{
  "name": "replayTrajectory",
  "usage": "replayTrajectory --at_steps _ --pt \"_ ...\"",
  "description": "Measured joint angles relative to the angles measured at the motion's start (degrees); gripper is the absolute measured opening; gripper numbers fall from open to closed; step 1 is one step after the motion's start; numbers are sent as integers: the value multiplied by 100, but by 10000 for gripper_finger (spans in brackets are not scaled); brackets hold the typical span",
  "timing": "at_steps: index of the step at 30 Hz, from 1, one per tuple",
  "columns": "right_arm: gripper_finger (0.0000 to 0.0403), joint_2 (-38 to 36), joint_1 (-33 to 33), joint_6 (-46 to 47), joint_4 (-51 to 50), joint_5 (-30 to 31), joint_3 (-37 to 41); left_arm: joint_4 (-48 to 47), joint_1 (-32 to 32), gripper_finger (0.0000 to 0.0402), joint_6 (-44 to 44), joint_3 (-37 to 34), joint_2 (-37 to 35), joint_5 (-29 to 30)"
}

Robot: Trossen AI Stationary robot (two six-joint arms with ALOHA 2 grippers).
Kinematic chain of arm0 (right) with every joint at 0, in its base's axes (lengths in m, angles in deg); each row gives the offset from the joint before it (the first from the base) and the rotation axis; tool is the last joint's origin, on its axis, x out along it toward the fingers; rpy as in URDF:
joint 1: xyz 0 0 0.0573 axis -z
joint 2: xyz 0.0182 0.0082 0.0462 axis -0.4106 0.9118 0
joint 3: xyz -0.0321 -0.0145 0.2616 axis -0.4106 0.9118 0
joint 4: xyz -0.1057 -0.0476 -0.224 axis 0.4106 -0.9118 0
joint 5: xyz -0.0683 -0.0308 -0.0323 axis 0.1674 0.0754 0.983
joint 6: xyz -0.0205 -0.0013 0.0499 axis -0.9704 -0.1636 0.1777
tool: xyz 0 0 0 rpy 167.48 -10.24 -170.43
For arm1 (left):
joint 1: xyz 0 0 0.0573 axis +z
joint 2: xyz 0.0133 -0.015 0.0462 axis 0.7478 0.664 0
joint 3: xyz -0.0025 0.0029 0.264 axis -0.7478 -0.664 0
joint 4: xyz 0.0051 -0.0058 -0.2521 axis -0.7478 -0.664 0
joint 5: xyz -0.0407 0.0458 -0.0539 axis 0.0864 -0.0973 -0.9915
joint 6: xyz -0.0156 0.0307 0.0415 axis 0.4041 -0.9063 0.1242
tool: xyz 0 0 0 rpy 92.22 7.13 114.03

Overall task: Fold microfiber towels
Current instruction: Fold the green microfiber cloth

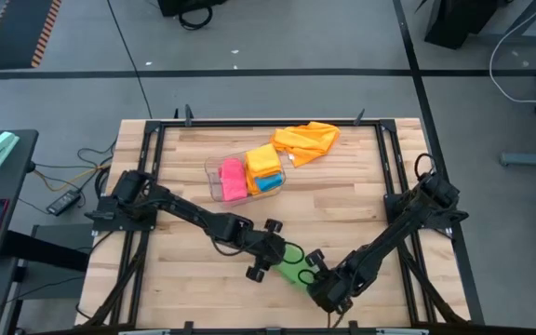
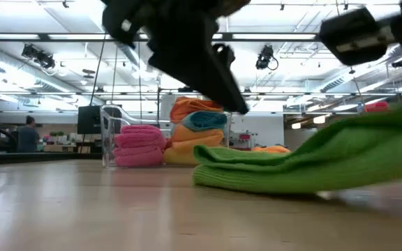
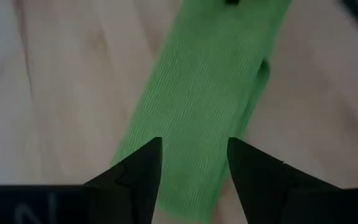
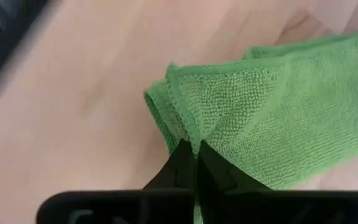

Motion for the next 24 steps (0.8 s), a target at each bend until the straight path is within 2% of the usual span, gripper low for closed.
replayTrajectory --at_steps 4,9,15,17,20,24 --pt "2 0 154 472 -376 -574 -439 614 -243 185 191 -11 133 15" --pt "2 0 331 890 -370 -958 -704 1660 -463 173 967 10 357 555" --pt "1 -4 528 1773 -312 -1233 -722 2105 -706 147 1685 -15 912 1162" --pt "0 -2 513 1857 -256 -1237 -722 2474 -742 136 1719 -8 1165 1106" --pt "0 -2 499 2049 -182 -1291 -722 2918 -758 119 1794 -11 1480 700" --pt "4 -2 510 2182 -191 -1306 -722 3027 -758 99 1809 -9 1659 601"
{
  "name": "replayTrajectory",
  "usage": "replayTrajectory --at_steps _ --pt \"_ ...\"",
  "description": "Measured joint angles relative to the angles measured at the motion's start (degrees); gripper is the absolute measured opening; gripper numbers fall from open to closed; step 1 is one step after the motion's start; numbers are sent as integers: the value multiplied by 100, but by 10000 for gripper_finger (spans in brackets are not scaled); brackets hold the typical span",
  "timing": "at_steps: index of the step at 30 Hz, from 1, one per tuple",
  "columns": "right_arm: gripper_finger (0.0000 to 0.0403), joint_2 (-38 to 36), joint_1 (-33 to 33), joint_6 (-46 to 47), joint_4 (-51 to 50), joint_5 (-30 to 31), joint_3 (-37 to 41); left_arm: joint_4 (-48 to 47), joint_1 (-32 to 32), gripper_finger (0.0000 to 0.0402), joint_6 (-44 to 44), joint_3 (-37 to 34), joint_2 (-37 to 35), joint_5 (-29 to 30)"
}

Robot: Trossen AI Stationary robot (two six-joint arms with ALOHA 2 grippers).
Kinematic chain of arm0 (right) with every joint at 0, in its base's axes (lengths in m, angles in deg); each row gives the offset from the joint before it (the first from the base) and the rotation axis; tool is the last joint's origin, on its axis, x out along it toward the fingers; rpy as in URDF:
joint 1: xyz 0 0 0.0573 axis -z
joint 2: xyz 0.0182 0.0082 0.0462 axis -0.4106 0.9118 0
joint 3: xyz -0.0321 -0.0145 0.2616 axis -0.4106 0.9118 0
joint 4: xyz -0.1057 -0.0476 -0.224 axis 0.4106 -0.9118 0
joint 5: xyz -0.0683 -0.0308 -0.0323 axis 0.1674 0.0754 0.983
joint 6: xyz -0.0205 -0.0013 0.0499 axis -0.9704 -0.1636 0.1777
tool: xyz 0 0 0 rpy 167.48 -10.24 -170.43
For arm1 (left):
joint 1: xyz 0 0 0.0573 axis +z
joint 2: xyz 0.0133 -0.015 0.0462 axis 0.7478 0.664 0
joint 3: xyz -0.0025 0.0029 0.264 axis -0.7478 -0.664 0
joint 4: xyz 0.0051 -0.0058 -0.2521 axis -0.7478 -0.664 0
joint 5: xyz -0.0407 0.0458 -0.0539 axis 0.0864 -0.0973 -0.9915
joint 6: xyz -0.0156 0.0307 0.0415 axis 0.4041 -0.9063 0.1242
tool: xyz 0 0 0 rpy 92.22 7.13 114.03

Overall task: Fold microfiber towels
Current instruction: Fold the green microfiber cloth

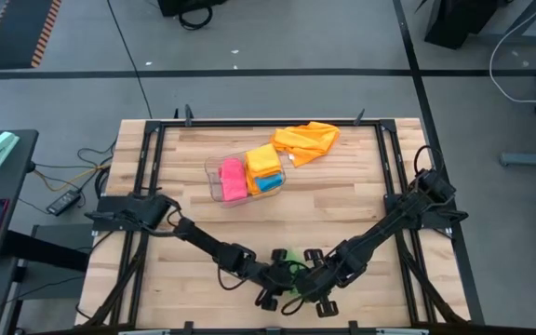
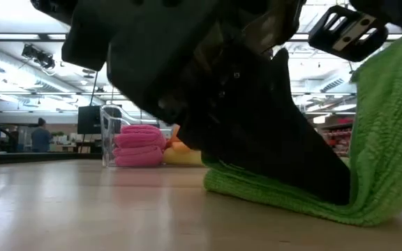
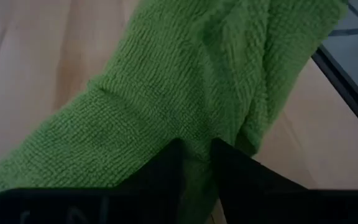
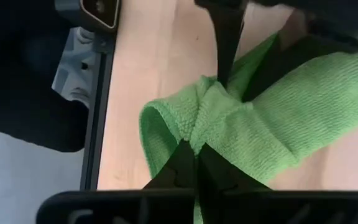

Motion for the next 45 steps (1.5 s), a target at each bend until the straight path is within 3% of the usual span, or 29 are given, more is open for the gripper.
replayTrajectory --at_steps 5,12,17,21,27,32,45 --pt "6 0 42 -142 69 -129 1 -29 -70 82 -375 -2 -84 -8" --pt "8 0 48 -297 28 -385 0 -1429 -104 67 -624 -7 -641 216" --pt "8 0 9 -274 -27 -530 0 -1779 -197 58 -749 -49 -739 526" --pt "9 0 -17 -261 -47 -590 0 -177 -308 46 -918 -987 -832 690" --pt "9 -2 -31 -298 -40 -675 0 2135 -69 23 -434 -2523 -1382 690" --pt "9 -2 117 -347 32 -854 -22 2561 -6 11 -339 -2804 -1458 658" --pt "8 76 794 -1186 409 -1415 -24 2210 65 17 -257 -2802 -1408 770"
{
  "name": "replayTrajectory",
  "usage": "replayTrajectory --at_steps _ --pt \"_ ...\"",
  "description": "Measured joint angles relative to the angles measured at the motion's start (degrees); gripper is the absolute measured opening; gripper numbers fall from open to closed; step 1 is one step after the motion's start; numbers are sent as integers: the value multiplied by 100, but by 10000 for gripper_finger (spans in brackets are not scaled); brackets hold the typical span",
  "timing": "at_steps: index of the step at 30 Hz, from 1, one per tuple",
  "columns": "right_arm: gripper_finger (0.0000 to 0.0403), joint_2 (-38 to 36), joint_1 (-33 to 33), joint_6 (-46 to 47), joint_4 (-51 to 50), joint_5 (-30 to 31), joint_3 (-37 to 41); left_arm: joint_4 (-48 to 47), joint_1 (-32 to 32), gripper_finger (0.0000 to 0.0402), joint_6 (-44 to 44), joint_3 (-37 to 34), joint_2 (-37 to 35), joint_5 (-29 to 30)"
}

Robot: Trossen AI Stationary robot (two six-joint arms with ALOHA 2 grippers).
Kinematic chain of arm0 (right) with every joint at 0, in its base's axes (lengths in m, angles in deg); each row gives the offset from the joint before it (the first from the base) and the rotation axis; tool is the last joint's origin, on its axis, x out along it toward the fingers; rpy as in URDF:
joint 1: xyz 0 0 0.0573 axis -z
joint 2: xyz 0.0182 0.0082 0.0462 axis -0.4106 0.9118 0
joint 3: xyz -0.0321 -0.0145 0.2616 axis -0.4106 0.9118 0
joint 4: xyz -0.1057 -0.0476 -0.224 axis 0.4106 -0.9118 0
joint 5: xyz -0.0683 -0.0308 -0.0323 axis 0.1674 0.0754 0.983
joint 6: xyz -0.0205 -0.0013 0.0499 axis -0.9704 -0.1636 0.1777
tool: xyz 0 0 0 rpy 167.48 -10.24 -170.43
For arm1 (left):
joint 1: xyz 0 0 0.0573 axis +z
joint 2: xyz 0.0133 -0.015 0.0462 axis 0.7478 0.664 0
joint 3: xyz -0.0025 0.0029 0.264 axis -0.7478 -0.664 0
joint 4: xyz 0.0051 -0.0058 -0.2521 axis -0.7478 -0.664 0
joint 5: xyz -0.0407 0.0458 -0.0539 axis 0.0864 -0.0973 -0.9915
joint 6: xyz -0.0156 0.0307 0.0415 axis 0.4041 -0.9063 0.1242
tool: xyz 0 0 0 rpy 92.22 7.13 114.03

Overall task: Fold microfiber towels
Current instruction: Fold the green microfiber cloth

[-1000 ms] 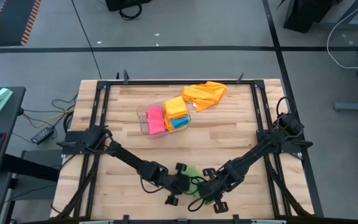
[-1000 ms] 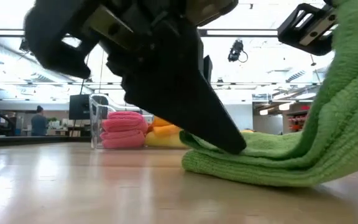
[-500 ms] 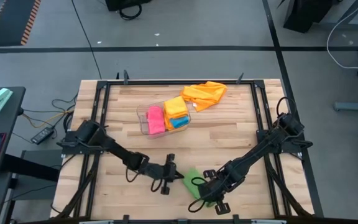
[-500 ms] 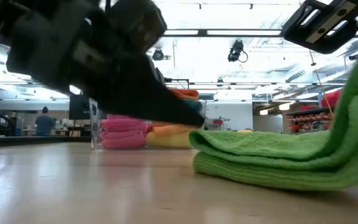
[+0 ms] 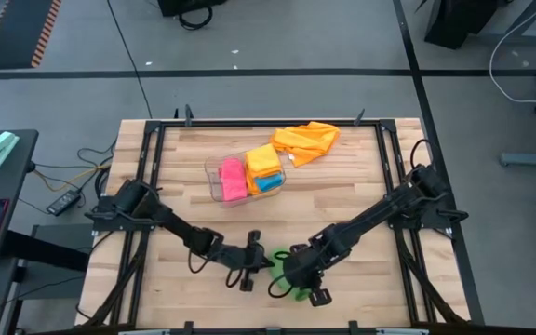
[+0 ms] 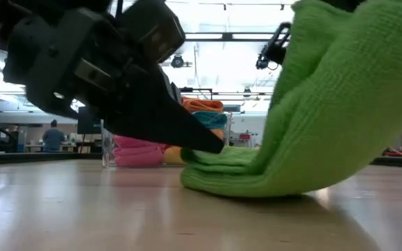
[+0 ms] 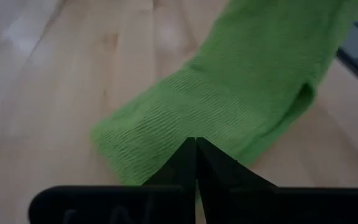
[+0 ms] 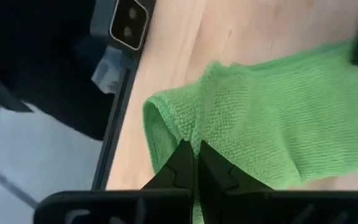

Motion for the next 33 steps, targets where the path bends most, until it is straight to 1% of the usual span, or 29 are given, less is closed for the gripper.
replayTrajectory --at_steps 2,4,9,13,16,20,25,28,33 --pt "7 100 46 -21 24 -207 0 -106 28 13 69 0 0 28" --pt "6 162 59 -82 -27 -273 2 -172 42 11 106 -2 0 38" --pt "5 173 155 -169 31 -384 2 -278 38 16 95 0 30 146" --pt "5 166 268 -311 74 -391 2 -197 40 23 -11 2 217 185" --pt "4 164 394 -528 143 -273 2 -19 37 19 -153 9 361 221" --pt "4 162 568 -970 291 55 2 95 37 13 -197 9 411 217" --pt "4 190 823 -1447 341 266 21 93 35 21 -197 9 411 205" --pt "3 193 962 -1756 647 330 206 88 35 23 -200 9 413 199" --pt "3 197 1178 -2106 1132 332 408 84 35 15 -211 9 413 199"
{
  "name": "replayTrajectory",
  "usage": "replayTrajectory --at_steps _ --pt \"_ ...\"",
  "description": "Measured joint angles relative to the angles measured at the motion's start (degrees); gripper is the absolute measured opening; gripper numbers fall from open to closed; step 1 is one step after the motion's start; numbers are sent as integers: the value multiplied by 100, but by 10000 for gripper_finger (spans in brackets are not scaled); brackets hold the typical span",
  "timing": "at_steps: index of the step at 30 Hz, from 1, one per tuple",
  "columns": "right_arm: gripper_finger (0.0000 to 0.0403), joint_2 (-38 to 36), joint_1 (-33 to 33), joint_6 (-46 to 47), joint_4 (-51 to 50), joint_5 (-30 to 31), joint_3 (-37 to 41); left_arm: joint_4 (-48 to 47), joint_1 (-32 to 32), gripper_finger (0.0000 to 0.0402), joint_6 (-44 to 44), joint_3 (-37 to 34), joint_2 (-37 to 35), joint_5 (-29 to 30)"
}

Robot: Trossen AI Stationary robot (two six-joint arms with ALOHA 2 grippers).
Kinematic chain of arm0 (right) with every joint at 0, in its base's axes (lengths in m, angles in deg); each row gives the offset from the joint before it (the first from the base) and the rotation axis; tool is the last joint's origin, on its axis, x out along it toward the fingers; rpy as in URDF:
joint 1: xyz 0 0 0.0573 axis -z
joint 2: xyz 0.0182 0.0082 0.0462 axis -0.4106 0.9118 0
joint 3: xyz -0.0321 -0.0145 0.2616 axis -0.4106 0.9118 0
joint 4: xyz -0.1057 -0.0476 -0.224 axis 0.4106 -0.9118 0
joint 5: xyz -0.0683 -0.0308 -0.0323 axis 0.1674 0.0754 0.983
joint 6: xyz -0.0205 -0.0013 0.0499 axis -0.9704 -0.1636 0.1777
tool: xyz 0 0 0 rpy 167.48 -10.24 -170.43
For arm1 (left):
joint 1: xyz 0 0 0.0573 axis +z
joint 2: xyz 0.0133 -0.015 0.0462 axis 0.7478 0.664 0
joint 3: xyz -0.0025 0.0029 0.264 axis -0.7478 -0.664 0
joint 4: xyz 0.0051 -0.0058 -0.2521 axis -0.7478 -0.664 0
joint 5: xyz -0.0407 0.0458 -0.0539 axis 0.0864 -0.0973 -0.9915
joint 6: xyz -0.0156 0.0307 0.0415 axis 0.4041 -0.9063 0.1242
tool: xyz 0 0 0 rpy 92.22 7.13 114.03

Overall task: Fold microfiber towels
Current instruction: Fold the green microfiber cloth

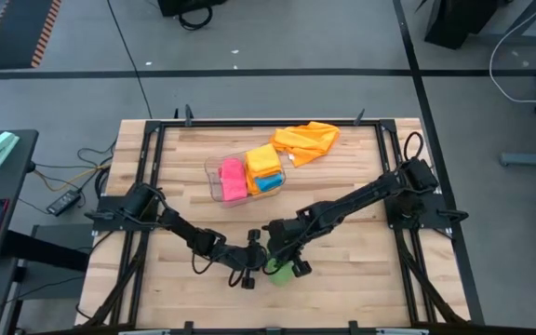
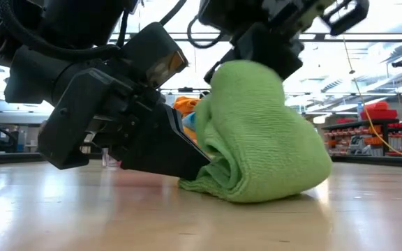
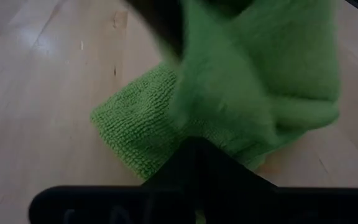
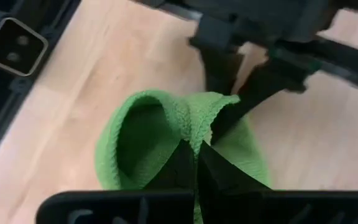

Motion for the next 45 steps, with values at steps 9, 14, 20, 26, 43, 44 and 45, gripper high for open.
replayTrajectory --at_steps 9,14,20,26,43,44,45 --pt "8 2 139 17 718 133 591 -11 0 26 1 0 2 -10" --pt "51 2 118 31 884 239 633 -13 0 21 2 -2 2 -12" --pt "122 -243 233 222 671 564 634 -15 0 27 17 -4 4 -16" --pt "147 -842 452 394 379 585 635 -33 -7 23 19 -7 9 -16" --pt "120 -1766 -1443 1708 2118 1630 1951 -48 -88 20 172 -7 8 5" --pt "121 -1684 -1463 1853 2333 1768 2059 -45 -97 19 173 -7 -4 7" --pt "122 -1605 -1478 1998 2530 1870 2156 -52 -99 18 173 -7 -20 0"
